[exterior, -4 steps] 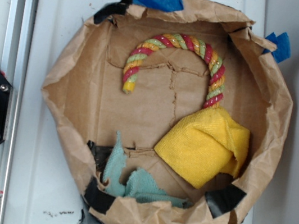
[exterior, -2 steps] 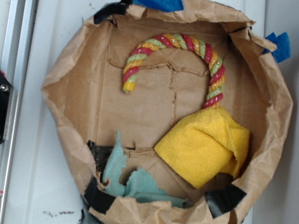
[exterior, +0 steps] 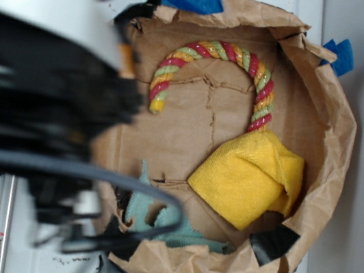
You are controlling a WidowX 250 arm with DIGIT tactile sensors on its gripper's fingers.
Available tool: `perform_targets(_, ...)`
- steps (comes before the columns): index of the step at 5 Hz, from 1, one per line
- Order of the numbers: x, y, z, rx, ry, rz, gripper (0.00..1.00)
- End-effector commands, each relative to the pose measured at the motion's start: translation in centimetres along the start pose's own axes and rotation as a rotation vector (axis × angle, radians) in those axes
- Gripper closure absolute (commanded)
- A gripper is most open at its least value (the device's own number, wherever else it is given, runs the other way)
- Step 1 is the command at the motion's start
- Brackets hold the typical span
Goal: Grab the multicolored rope.
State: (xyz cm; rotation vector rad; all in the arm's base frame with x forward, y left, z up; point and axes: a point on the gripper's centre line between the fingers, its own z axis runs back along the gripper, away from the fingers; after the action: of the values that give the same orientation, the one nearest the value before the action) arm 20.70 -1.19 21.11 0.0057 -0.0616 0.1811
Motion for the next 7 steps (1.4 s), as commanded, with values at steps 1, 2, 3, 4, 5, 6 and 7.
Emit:
perform_targets(1, 4.0, 2.8, -3.3, -0.087, -0.037, 0.273, 0.00)
perform_targets(2, 4.0, 2.8, -3.3, -0.087, -0.037, 0.273, 0.00)
perform_targets(3, 4.0, 2.8, -3.3, -0.087, -0.037, 0.273, 0.00)
perform_targets(4, 4.0, 2.8, -3.3, -0.087, -0.037, 0.273, 0.00)
perform_targets(5, 4.5, 3.0, -7.5, -0.044, 0.006, 0.346, 0.00)
perform_targets(6, 4.2, 2.4, -10.2, -0.020, 0.024, 0.366, 0.00)
perform_targets(7, 4.6, 2.5, -12.2, 0.060, 0.000, 0.400, 0.00)
